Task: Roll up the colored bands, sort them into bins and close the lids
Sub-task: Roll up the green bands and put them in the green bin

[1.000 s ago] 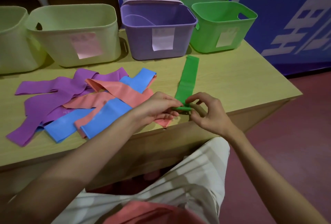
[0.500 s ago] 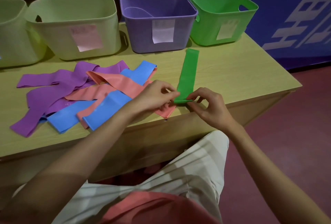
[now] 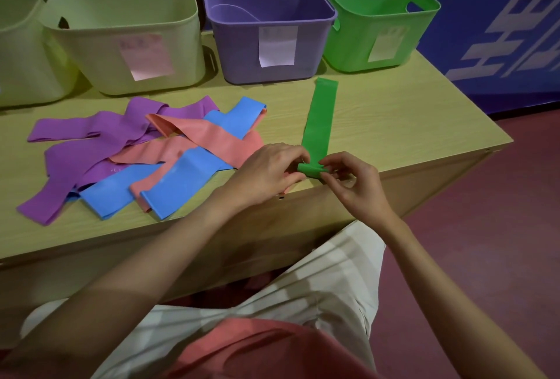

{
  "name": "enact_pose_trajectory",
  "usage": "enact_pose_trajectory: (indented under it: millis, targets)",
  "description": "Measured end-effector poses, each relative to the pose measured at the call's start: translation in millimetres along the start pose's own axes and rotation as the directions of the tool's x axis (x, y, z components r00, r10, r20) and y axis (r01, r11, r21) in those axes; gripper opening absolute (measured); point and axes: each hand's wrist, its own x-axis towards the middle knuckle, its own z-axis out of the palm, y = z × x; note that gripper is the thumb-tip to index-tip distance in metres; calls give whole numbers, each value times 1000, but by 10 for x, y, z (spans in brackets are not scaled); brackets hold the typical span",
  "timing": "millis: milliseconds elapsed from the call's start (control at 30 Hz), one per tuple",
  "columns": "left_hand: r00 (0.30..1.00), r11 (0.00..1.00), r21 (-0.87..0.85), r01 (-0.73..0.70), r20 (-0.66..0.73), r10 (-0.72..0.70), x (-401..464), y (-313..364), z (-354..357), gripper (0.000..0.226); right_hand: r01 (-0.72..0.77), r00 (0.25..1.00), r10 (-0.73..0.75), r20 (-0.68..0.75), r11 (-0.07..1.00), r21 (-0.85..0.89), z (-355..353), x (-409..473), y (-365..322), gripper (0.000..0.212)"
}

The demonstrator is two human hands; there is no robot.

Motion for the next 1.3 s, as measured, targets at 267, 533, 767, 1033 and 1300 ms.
enact_pose_trajectory:
  millis: [267, 533, 767, 1033, 1300]
  targets:
    - [999, 1000, -1, 0, -34, 0, 17, 4, 17, 12, 115, 993, -115, 12, 987, -114, 4, -26, -20, 16]
    - [999, 999, 10, -35, -39, 36, -42, -8, 26, 14, 145, 989, -150, 1, 959, -243, 61, -68, -47, 13]
    - [993, 992, 75, -106, -42, 109, -89, 14, 35, 14, 151, 986, -162, -23, 954, -260, 88, -104, -70, 10]
    - [985, 975, 168, -147, -62, 160, -115, 17, 83, 12, 149, 989, -150, 21, 936, -318, 85, -106, -55, 7]
    - [991, 985, 138, -103, -70, 113, -95, 13, 95, 9, 124, 992, -115, 49, 950, -288, 61, -71, -46, 6]
